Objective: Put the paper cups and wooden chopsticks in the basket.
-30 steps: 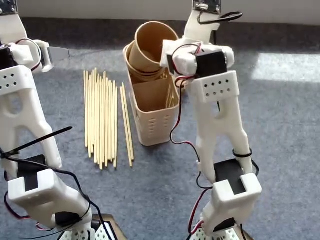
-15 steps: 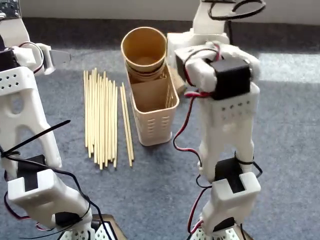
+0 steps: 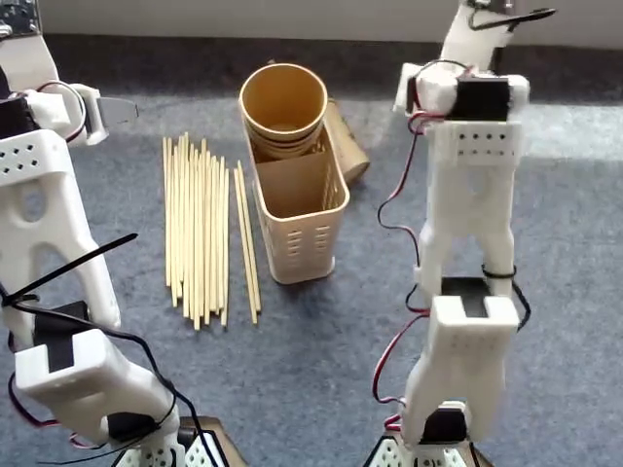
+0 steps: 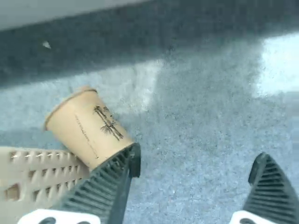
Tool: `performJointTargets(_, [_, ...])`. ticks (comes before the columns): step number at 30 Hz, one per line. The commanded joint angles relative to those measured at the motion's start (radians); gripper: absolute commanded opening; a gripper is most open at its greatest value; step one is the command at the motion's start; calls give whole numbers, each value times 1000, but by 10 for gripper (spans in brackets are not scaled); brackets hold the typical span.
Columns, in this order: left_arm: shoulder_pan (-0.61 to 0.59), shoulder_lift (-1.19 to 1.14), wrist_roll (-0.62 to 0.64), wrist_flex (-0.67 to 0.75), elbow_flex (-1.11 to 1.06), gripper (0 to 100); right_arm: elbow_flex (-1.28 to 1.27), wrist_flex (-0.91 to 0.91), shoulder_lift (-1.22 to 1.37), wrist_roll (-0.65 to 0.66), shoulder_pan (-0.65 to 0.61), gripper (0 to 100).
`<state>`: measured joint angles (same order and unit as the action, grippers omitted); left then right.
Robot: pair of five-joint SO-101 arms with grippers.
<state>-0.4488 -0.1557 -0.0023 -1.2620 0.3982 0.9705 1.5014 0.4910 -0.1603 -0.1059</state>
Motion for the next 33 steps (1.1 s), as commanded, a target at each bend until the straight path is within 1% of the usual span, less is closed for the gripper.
performJointTargets(1, [-7, 36, -3, 14, 4, 396, -48, -102, 77, 14, 21, 355])
performJointTargets(5, [-13, 36, -3, 31, 4, 396, -39, -104, 206, 15, -13, 355])
performJointTargets(8, [-10, 36, -3, 29, 4, 395, -13, -102, 254, 15, -38, 355])
performJointTargets(14, [-13, 36, -3, 29, 4, 394, 45, -104, 266, 3, -70, 355])
performJointTargets(16, [-13, 36, -3, 29, 4, 394, 33, -111, 269, -21, -73, 355])
performJointTargets(23, [-12, 36, -3, 29, 2, 394, -48, -147, 269, -20, -73, 355])
performJointTargets(33, [-13, 36, -3, 37, -38, 396, -50, -148, 271, 0, -71, 355])
